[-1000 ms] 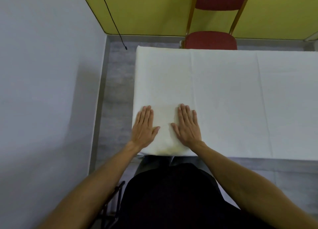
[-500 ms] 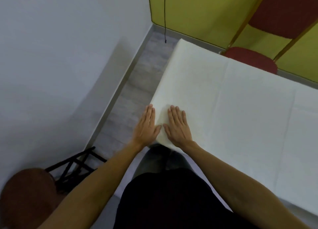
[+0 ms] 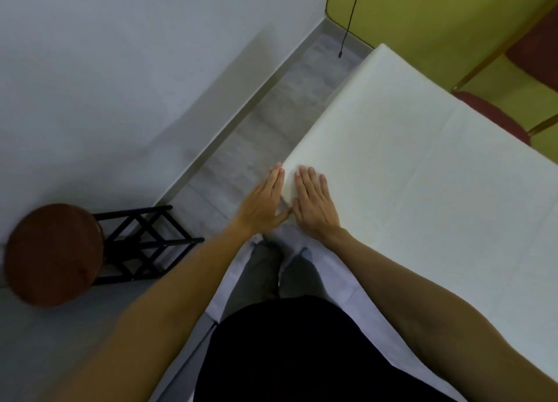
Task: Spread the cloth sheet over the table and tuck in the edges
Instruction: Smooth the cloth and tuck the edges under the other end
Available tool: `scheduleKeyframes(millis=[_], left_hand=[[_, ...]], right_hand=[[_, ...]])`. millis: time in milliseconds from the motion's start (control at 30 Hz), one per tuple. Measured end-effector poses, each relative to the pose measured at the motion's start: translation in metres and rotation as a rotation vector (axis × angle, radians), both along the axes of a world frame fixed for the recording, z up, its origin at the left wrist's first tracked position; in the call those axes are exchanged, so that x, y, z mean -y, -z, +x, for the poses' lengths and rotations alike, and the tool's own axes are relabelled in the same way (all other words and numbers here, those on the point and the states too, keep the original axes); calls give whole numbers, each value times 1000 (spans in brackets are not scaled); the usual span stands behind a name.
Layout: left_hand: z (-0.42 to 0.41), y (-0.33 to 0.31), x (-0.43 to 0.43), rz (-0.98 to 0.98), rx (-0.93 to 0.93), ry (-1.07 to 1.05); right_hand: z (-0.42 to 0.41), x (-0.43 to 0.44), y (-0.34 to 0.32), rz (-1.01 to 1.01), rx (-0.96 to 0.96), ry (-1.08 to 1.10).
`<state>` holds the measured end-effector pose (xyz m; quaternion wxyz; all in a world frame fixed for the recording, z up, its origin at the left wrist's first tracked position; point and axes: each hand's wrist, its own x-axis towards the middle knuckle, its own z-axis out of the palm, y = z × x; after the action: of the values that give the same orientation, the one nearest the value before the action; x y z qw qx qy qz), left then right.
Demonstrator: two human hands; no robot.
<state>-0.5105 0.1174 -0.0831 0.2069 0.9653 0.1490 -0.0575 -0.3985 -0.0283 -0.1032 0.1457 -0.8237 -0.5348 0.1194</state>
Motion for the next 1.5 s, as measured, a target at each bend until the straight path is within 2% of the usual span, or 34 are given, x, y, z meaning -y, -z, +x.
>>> scheduleKeyframes(millis=[133, 300, 467, 600, 933, 1233, 1500], left_hand=[[-15, 12, -9, 12, -10, -5], [-22, 18, -28, -65, -11, 6], [-24, 45, -50, -135, -54, -118], [-21, 65, -62, -183, -43, -28], [-18, 108, -86, -243, 212, 209], [-14, 115, -86, -313, 239, 197], [-6, 143, -92, -337, 144, 196]], right_hand=[[-7, -24, -9, -3, -2, -40], [-8, -49, -15, -99, 55, -54], [-6, -70, -8, -146, 103, 67], [-9, -76, 2, -137, 137, 108], [-8, -78, 12, -19, 147, 128], [-8, -80, 13, -65, 149, 156], [-10, -83, 13, -57, 145, 183]])
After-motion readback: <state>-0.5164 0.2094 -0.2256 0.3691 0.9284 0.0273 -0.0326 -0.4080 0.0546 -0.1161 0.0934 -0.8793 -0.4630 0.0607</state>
